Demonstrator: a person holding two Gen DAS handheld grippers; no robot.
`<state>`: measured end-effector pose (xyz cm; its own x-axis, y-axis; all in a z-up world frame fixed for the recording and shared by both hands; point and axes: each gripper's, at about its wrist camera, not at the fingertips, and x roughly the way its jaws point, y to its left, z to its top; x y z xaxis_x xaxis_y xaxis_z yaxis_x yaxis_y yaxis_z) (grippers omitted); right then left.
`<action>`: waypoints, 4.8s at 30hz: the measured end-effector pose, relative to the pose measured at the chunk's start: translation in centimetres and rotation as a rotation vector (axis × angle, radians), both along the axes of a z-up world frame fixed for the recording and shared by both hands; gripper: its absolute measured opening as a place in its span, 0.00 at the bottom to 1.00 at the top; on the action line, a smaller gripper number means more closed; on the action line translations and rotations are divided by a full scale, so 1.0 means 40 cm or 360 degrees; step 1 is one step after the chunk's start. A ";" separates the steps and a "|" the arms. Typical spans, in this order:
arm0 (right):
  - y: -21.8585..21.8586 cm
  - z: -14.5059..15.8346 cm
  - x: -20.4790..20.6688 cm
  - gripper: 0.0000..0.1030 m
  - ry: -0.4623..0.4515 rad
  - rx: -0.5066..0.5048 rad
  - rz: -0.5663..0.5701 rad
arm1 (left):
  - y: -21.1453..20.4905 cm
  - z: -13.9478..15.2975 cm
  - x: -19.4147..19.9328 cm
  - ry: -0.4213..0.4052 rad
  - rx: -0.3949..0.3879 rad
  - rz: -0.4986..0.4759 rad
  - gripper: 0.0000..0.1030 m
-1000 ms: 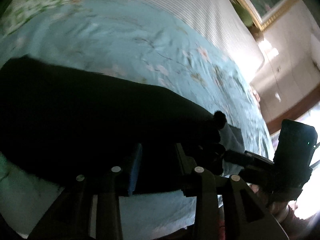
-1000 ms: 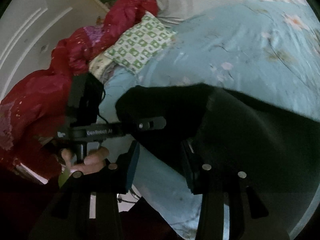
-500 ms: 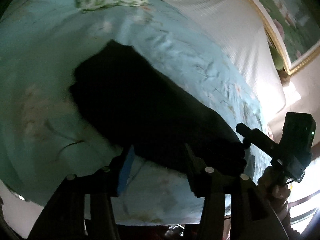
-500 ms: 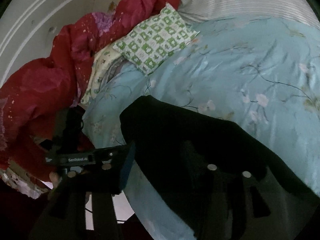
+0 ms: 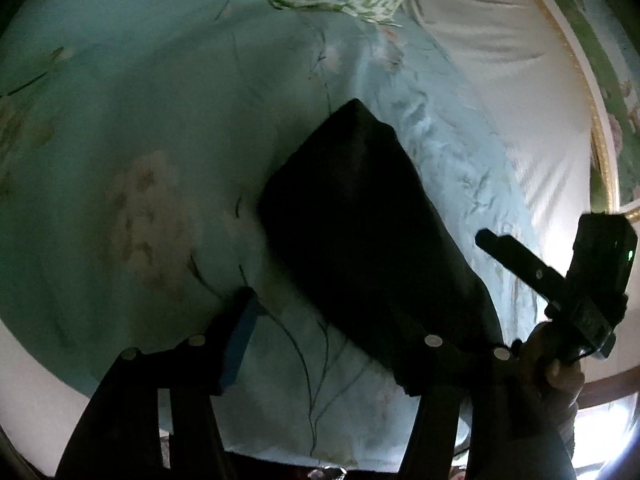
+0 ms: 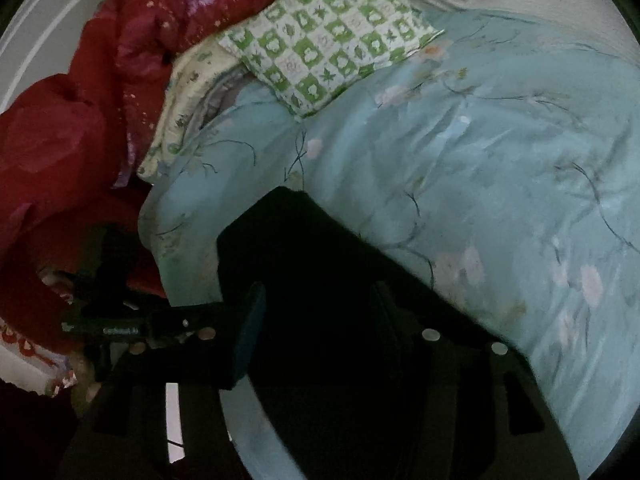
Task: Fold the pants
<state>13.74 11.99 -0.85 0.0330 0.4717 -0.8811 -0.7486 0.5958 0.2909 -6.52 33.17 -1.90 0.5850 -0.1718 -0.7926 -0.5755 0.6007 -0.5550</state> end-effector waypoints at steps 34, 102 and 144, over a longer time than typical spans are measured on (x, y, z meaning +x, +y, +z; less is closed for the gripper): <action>0.130 0.047 0.005 0.19 0.0015 0.0033 0.0330 | -0.107 0.188 0.030 -0.0225 0.0227 -0.0034 0.16; -0.929 0.170 -0.179 0.22 -0.0337 0.0422 -0.1198 | -1.033 0.113 0.231 -0.0426 0.0714 -0.1445 0.46; -0.818 0.199 -0.209 0.86 -0.0418 0.0297 -0.1534 | -0.603 0.136 0.224 -0.0353 0.0438 -0.0839 0.79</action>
